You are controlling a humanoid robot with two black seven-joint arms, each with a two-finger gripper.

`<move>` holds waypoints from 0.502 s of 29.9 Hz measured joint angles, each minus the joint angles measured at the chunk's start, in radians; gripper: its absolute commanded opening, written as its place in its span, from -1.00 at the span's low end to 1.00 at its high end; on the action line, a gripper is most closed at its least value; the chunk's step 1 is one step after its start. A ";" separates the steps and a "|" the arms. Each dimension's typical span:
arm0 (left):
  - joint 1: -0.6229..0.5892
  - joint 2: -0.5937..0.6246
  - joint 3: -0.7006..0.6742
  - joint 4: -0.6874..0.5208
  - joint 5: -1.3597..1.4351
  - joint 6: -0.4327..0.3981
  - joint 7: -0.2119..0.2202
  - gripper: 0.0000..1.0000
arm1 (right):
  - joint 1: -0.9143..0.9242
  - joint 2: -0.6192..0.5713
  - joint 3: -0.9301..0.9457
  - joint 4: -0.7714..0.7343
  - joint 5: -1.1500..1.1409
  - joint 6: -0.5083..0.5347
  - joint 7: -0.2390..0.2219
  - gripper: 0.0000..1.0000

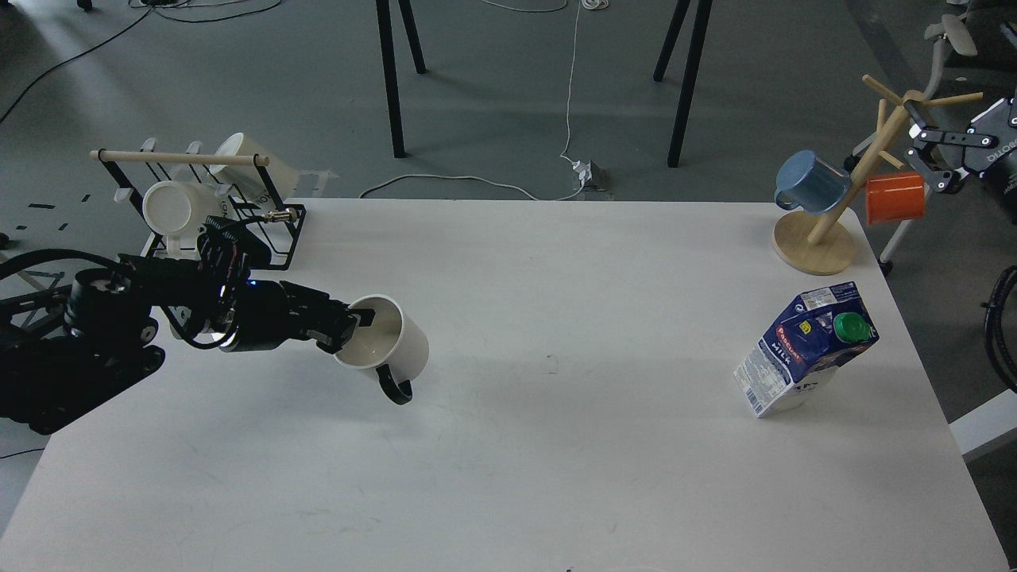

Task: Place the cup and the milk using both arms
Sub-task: 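Carry the white mug with the left gripper toward the table center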

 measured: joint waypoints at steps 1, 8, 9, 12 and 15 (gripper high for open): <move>-0.003 -0.018 0.000 0.000 -0.002 -0.003 0.000 -1.00 | 0.000 0.005 0.000 -0.002 0.000 0.000 0.000 0.99; -0.006 -0.120 -0.001 0.001 -0.013 -0.007 0.000 -1.00 | 0.000 0.016 -0.001 0.001 0.000 0.000 0.000 0.99; -0.006 -0.129 -0.001 0.001 -0.014 -0.007 0.000 -1.00 | 0.000 0.016 -0.002 0.003 0.000 0.000 0.000 0.99; -0.006 -0.145 -0.001 0.003 -0.014 -0.007 0.000 -1.00 | 0.000 0.016 -0.003 0.007 0.000 0.000 0.000 0.99; -0.004 -0.151 -0.001 0.004 -0.015 -0.007 0.000 -1.00 | 0.001 0.019 0.004 0.008 0.001 0.000 0.000 0.99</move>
